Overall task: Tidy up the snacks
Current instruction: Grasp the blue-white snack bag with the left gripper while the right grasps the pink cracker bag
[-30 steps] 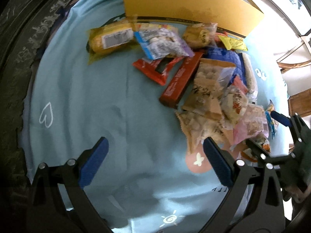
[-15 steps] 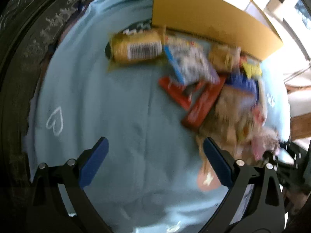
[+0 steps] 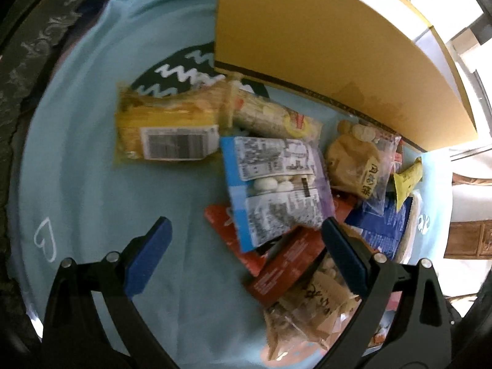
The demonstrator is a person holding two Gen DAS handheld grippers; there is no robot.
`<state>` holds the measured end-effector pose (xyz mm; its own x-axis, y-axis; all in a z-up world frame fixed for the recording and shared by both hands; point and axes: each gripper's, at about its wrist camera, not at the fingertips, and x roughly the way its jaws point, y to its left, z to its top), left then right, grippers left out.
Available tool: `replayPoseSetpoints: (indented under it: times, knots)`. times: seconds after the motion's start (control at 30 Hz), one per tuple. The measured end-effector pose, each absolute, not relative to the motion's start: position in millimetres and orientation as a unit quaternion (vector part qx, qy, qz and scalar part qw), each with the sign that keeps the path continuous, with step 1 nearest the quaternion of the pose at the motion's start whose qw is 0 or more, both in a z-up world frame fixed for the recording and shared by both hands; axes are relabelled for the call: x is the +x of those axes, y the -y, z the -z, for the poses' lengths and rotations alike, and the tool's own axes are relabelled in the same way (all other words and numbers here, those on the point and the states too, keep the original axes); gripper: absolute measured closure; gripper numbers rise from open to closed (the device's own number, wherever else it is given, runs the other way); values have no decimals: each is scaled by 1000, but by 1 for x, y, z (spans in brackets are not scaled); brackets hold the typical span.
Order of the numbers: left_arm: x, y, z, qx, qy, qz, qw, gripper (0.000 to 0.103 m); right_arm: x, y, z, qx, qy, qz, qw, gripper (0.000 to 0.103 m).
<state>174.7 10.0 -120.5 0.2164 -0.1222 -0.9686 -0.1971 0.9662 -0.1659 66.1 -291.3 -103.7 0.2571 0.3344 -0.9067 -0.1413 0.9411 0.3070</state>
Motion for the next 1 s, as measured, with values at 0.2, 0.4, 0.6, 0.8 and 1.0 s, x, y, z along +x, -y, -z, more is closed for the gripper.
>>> replayPoseSetpoints:
  times: [0.2, 0.4, 0.6, 0.8, 1.0]
  knots:
    - [191, -1, 139, -131, -634, -22, 762, 4, 70, 299, 91, 69, -583, -154, 795, 32]
    - [216, 11, 152, -129, -641, -31, 756, 8, 72, 295, 95, 81, -588, -158, 789, 31]
    - [212, 11, 128, -103, -619, -14, 779, 78, 67, 290, 83, 43, -572, -152, 805, 31]
    - [176, -6, 110, -125, -606, -6, 786, 83, 62, 269, 79, -35, -541, -162, 824, 9]
    - [153, -11, 102, -142, -602, 2, 786, 84, 82, 254, 108, -36, -561, -171, 809, 7]
